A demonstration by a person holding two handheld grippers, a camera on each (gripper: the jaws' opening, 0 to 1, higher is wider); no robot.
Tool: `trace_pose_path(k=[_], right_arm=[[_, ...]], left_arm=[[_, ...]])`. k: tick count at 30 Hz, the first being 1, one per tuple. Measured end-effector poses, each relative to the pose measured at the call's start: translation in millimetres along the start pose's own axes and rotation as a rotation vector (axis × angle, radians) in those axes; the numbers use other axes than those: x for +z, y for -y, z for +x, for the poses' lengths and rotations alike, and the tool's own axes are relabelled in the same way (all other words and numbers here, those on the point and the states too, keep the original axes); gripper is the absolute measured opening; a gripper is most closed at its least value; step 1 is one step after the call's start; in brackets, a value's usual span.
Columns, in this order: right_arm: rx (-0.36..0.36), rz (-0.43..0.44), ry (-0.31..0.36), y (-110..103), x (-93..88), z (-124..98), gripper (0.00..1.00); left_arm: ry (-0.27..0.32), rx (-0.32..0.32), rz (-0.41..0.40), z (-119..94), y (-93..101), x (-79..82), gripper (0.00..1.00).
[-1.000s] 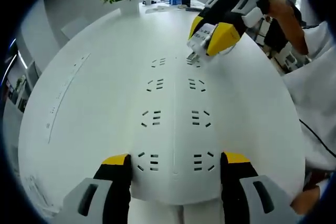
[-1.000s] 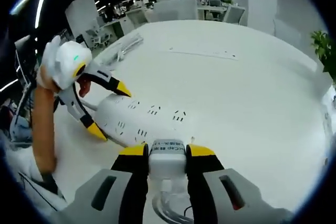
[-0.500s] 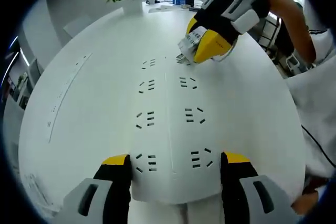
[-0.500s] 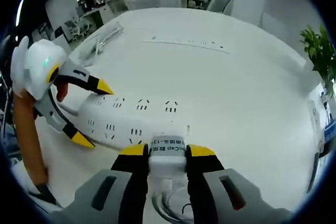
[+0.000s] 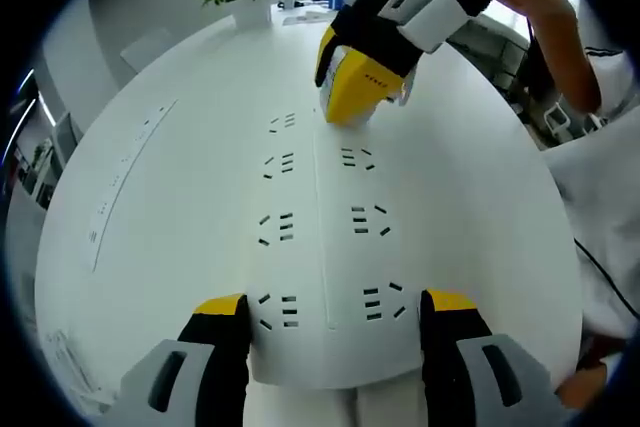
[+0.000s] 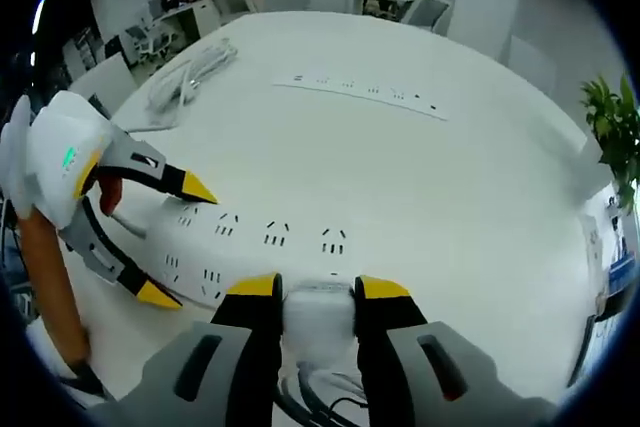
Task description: Straighten the power strip on the desk, plug the charger into it
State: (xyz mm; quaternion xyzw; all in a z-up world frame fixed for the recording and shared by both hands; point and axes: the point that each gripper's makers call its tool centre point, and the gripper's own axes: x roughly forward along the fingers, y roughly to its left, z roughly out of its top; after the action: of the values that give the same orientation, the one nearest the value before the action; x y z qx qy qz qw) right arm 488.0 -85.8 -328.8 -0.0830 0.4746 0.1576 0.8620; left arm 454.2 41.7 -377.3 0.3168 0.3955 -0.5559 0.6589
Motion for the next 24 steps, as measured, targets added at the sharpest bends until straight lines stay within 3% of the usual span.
trace_pose_path(k=[1, 2, 9, 13, 18, 20, 21, 24], right_arm=[[0.014, 0.05, 0.034, -1, 4.5, -1, 0.27], [0.009, 0.018, 0.025, 0, 0.1, -2, 0.27], [0.044, 0.016, 0.054, -2, -0.4, -3, 0.28], [0.136, -0.085, 0.11, -6, 2.1, -16, 0.28], [0.294, -0.082, 0.342, -15, 36.3, -71, 0.24], [0.352, -0.101, 0.491, -17, 50.9, -105, 0.24], [0.364, -0.118, 0.528, -18, 52.8, -114, 0.24], [0.371, -0.283, 0.706, -20, 54.1, -158, 0.15]], left_arm=[[-0.002, 0.0, -0.001, 0, -0.1, -0.3, 0.7], [-0.003, 0.001, 0.0, 0, -0.1, -0.3, 0.7], [-0.002, 0.001, -0.003, 1, -0.5, -0.4, 0.7], [0.001, 0.0, -0.004, 1, -0.1, 0.0, 0.7], [0.003, -0.001, -0.003, 1, 0.4, 0.8, 0.7], [0.002, -0.001, -0.004, 1, 0.6, 1.1, 0.7], [0.001, 0.0, -0.004, 1, 0.7, 1.3, 0.7], [-0.008, 0.002, -0.005, 1, 0.9, 2.2, 0.7]])
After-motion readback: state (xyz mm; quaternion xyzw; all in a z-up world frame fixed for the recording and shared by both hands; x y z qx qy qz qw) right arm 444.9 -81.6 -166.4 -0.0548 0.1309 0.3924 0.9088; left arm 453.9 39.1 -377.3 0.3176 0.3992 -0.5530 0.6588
